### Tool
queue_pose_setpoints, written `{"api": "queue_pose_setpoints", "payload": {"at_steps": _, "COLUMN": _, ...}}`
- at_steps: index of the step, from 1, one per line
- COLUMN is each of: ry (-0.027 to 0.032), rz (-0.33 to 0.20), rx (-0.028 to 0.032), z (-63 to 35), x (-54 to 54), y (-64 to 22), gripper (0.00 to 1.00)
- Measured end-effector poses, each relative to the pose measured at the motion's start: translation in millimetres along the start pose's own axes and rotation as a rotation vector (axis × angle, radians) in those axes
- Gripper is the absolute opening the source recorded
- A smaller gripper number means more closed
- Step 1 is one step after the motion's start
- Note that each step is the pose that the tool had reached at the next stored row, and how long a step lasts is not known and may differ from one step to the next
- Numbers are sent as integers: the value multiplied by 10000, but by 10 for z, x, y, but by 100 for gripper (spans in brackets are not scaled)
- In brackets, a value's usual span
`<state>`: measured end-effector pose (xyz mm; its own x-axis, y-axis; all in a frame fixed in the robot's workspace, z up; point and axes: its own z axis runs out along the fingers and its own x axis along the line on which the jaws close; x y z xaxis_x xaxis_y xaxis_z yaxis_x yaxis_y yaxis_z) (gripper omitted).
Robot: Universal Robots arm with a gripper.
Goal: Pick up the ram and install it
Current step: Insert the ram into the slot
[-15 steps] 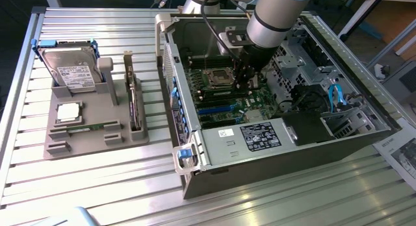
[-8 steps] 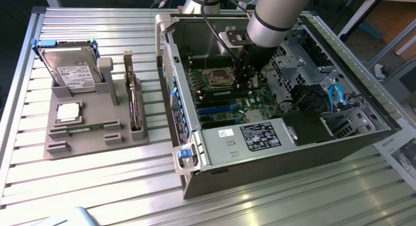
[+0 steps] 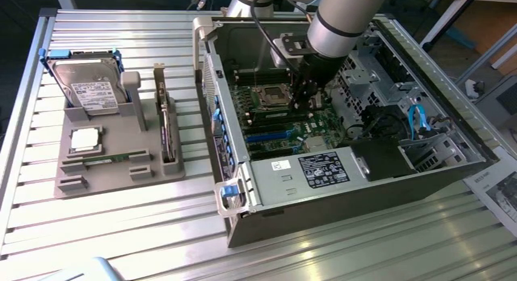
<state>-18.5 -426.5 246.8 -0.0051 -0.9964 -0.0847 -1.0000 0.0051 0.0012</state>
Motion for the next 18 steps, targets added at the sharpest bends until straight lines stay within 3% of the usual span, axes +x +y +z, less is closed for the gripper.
{"api": "queue_pose_setpoints", "payload": {"at_steps": 18, "ry": -1, "rz": 24, "rx": 2, "z": 12, "x": 1, "y": 0, "gripper": 12}}
